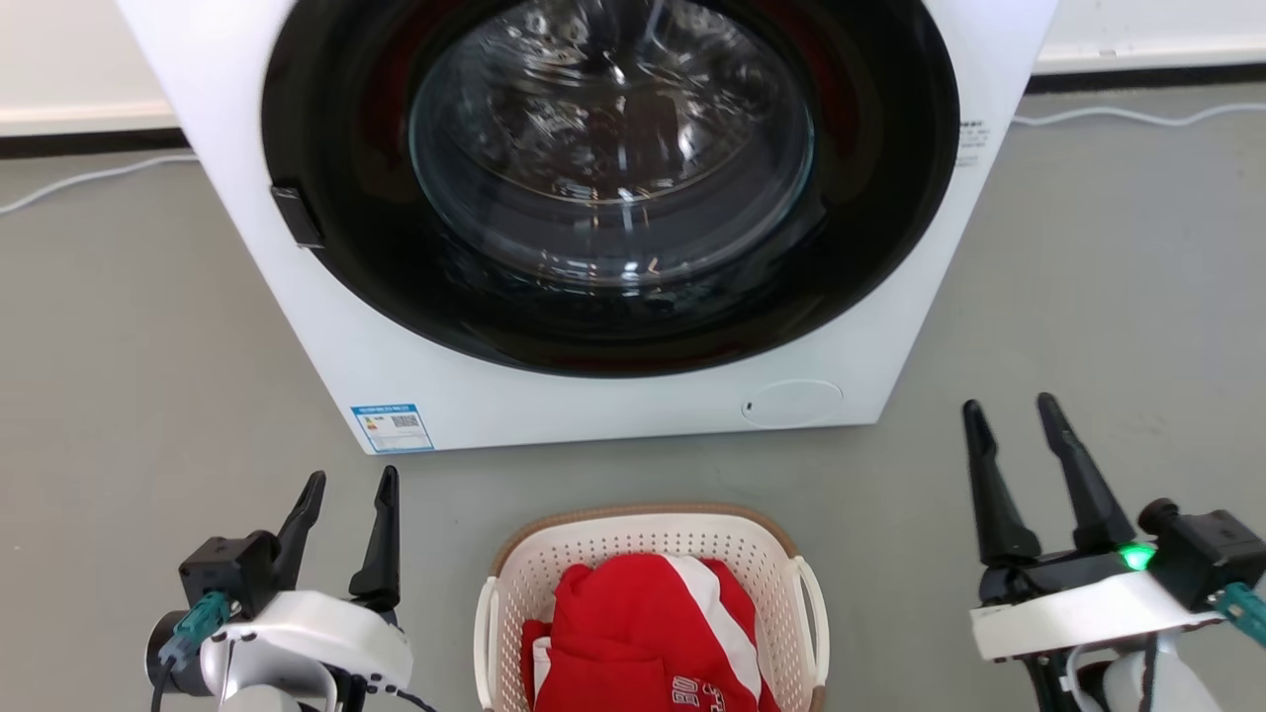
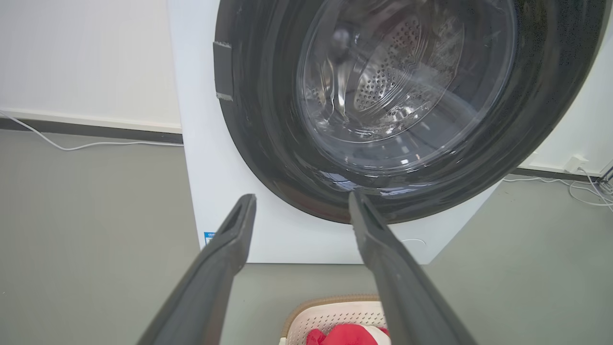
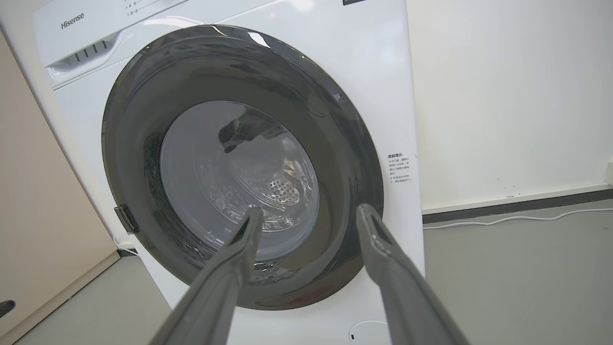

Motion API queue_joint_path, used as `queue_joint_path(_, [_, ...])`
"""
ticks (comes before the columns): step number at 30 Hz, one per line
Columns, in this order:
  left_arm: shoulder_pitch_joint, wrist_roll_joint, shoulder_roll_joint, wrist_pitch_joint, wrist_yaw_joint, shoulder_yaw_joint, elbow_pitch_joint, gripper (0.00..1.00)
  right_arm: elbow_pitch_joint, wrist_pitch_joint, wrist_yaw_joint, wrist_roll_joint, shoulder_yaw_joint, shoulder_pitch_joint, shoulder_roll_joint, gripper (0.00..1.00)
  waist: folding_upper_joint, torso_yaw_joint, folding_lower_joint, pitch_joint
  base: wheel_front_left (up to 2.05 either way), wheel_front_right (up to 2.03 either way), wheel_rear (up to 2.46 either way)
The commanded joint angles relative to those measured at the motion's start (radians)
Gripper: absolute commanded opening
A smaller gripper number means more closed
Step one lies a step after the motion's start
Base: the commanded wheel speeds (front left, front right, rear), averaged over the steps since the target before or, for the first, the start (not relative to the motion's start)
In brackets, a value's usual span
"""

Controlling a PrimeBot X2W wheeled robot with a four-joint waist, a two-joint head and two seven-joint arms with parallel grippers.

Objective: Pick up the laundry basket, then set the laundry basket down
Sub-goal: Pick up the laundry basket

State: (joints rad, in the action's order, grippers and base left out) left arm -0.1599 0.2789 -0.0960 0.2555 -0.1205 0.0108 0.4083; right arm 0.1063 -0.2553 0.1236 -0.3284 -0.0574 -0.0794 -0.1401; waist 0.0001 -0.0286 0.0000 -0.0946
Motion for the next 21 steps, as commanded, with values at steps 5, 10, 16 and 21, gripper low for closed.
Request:
queue_joint_path(5, [0.048, -0.025, 0.001, 0.006, -0.008, -0.056, -0.120, 1.00, -0.012, -0.006, 0.007, -0.004, 0.017, 0.009, -0.014, 1.00, -0.0001, 0.015, 0.0000, 0.042, 0.00, 0.00, 0.00])
queue_joint_path(10, [0.096, -0.038, 0.014, 0.006, -0.009, -0.075, -0.198, 1.00, -0.006, -0.006, 0.007, -0.002, 0.025, 0.022, -0.011, 1.00, -0.0001, 0.011, 0.0000, 0.069, 0.00, 0.00, 0.00])
queue_joint_path(16, [0.130, -0.047, 0.029, 0.006, -0.010, -0.086, -0.244, 1.00, -0.004, -0.006, 0.007, -0.001, 0.026, 0.027, -0.013, 1.00, -0.0001, 0.010, 0.0000, 0.076, 0.00, 0.00, 0.00])
queue_joint_path(21, [0.131, -0.049, 0.035, 0.006, -0.010, -0.082, -0.247, 1.00, -0.005, -0.006, 0.007, -0.002, 0.026, 0.023, -0.019, 1.00, -0.0001, 0.013, 0.0000, 0.070, 0.00, 0.00, 0.00])
